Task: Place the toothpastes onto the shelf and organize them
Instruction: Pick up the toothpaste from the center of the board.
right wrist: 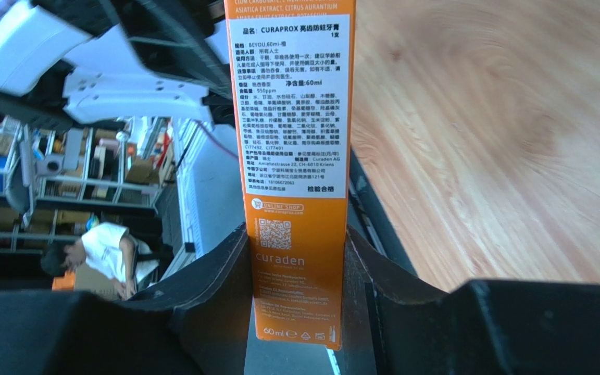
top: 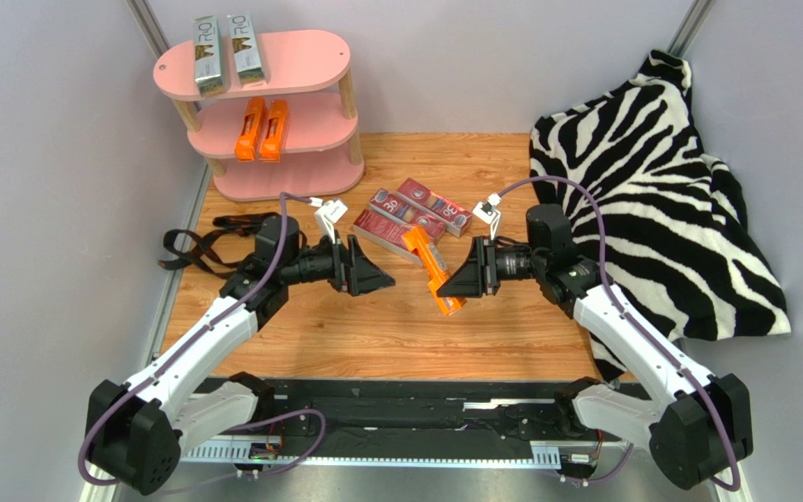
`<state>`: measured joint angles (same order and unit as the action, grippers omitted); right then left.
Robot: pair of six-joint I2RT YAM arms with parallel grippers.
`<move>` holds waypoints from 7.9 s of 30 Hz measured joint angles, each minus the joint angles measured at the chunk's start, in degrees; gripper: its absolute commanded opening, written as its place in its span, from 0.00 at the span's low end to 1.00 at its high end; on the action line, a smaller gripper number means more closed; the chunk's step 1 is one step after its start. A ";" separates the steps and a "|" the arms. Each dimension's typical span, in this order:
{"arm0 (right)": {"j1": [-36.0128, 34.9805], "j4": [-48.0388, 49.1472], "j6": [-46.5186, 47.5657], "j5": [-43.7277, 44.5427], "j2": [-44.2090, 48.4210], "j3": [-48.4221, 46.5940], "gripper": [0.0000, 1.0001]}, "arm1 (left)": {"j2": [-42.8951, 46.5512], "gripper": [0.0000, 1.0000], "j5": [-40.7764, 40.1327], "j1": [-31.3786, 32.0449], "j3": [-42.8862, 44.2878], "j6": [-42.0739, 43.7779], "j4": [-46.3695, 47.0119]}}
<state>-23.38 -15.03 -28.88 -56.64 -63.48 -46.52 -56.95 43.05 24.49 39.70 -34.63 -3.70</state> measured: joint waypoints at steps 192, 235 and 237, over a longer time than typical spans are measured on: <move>-10.27 51.71 -33.59 -10.49 -16.24 -6.32 0.39 | 27.63 0.99 -27.30 3.19 9.57 14.19 -22.34; -5.97 87.36 -63.52 -22.14 -29.07 -10.23 0.36 | 25.20 0.50 -11.52 3.19 9.57 12.50 -18.32; -5.75 87.38 -63.69 -22.14 -29.07 -10.23 0.36 | 25.22 0.50 -11.17 3.19 9.55 12.04 -17.62</move>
<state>-29.12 72.36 -92.58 -78.78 -92.55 -56.75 -31.73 31.88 27.68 49.25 -22.59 -21.32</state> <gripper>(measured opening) 0.414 0.518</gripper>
